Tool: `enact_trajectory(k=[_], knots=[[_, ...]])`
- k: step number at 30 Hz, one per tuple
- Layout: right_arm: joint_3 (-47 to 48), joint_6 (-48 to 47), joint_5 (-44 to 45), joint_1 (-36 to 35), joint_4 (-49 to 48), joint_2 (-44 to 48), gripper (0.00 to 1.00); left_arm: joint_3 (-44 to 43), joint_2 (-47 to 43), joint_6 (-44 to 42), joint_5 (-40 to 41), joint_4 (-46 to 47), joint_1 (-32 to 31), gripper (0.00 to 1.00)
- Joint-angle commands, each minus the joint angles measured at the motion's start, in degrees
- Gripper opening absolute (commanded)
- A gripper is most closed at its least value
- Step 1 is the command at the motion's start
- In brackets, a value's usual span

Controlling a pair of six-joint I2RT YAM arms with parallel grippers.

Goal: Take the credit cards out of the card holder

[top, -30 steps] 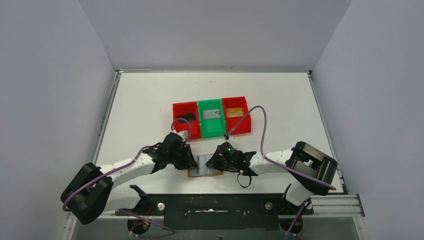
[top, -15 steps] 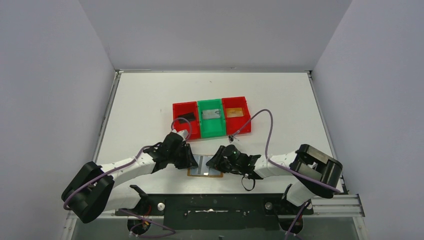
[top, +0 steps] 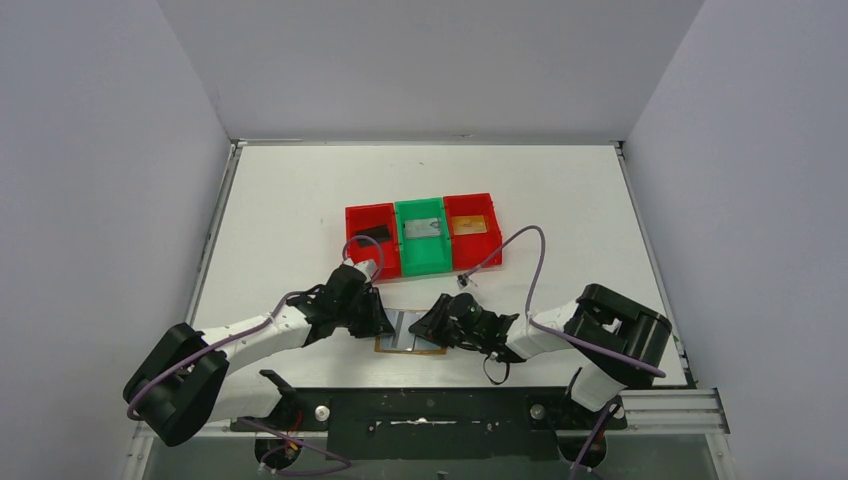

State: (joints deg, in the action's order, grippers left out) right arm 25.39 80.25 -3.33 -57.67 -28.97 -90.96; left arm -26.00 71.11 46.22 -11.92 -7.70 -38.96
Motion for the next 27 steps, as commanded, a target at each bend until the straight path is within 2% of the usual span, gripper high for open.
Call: enact_trajectory(k=[1,4,7,12,16,22,27], knots=[[-0.98,0.28,0.35,0.46,-3.73,-0.19,0.17,0.96,1.54,-2.16,3.30,-4.19,-0.22,0.15],[-1.60,0.24,0.54,0.56,-5.43,0.09,0.04,0.95,1.75,-2.27,3.09,-4.37,-0.24,0.14],[-2.34,-0.06,1.46,0.95,-4.43,1.61,0.01,0.66,0.99,-1.61,4.30,-5.51,-0.26,0.13],[-1.05,-3.25,4.64,1.66,6.30,6.48,0.02,1.24,-2.70,-2.61,3.97,-4.44,-0.15,0.13],[1.07,-7.67,2.79,2.76,9.44,6.69,0.05,0.32,-0.26,-4.90,0.45,-2.89,-0.15,0.13],[1.75,-8.59,-0.03,4.08,7.13,4.65,0.10,-3.10,4.63,-6.40,0.67,-5.17,-0.56,0.13],[0.95,-7.21,0.40,4.34,5.95,4.12,0.09,-5.69,1.46,-5.97,2.61,-6.57,-0.79,0.19]])
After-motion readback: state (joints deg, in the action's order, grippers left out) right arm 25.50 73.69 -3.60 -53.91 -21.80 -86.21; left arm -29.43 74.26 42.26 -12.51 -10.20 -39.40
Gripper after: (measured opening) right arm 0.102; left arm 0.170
